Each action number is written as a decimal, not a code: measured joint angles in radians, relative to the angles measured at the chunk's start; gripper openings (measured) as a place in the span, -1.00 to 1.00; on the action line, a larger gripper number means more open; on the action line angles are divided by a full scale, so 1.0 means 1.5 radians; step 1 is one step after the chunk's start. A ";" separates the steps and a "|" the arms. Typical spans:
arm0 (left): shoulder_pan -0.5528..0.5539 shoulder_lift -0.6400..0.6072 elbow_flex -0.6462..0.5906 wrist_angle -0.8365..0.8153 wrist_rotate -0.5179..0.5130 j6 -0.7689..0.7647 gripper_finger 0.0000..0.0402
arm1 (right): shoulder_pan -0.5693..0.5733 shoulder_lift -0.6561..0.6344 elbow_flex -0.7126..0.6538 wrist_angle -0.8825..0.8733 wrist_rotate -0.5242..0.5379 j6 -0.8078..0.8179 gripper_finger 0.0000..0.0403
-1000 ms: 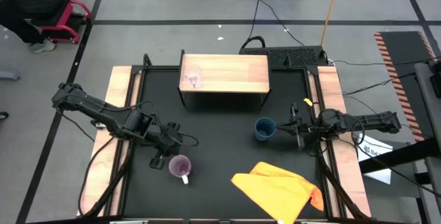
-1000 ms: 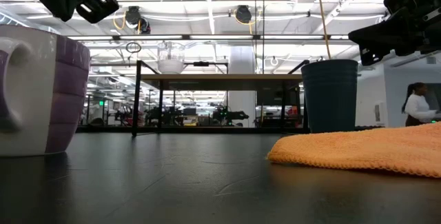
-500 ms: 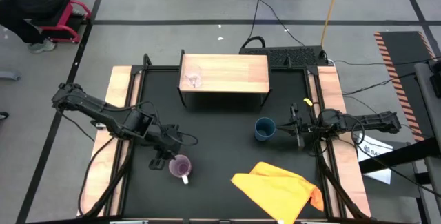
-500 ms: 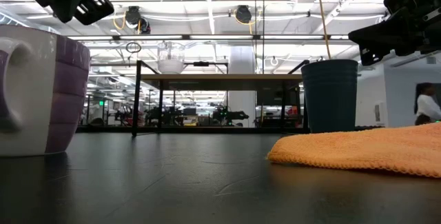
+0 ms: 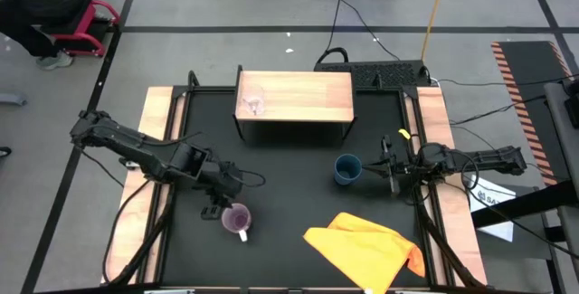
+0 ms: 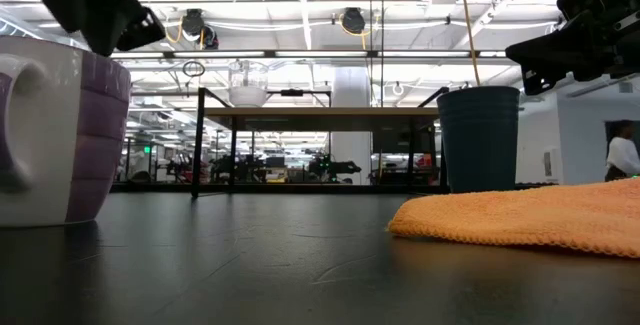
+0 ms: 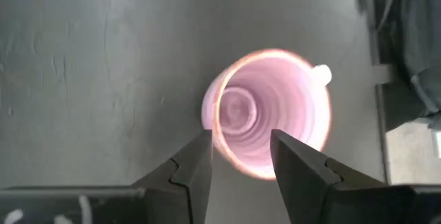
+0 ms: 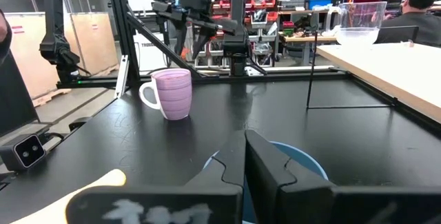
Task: Stack small to large cups/mugs on shelf
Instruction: Put the violet patterned mug on the shelf
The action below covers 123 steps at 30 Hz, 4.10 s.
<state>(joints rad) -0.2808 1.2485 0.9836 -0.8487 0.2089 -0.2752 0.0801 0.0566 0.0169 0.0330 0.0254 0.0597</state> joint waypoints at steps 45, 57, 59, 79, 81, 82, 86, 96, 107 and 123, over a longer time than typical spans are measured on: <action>0.010 0.080 0.000 0.023 0.018 -0.003 -0.25 | 0.000 0.002 0.000 -0.001 0.000 -0.008 -1.00; -0.004 0.080 0.000 0.028 0.018 0.010 -0.25 | 0.000 0.002 0.000 -0.001 0.000 -0.007 -1.00; -0.008 0.084 0.000 0.028 0.018 0.012 -0.25 | 0.000 0.002 0.000 -0.001 0.000 -0.007 -1.00; -0.014 0.116 0.000 0.021 -0.023 0.042 -0.50 | 0.000 0.002 0.000 -0.001 0.000 0.000 -1.00; -0.014 0.116 0.000 0.021 -0.023 0.050 -0.64 | 0.000 0.002 0.000 -0.001 0.000 0.000 -1.00; -0.014 0.116 0.000 0.021 -0.024 0.054 -0.72 | 0.000 0.002 0.000 -0.001 0.000 0.000 -1.00; -0.014 0.116 -0.001 0.015 -0.025 0.065 -0.94 | 0.000 0.002 0.000 -0.001 0.000 0.000 -1.00; -0.037 0.116 -0.001 0.046 -0.040 0.126 -0.95 | 0.000 0.002 0.000 -0.001 0.000 0.000 -1.00; -0.036 0.099 0.007 0.048 -0.040 0.158 -0.95 | 0.000 0.002 0.000 0.000 0.000 0.000 -1.00; 0.025 0.068 0.136 -0.077 -0.093 0.245 -0.96 | 0.000 0.002 0.000 0.000 0.000 0.000 -1.00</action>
<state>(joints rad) -0.2438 1.3506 1.1874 -0.9640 0.0692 0.0921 0.0800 0.0601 0.0169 0.0326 0.0253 0.0593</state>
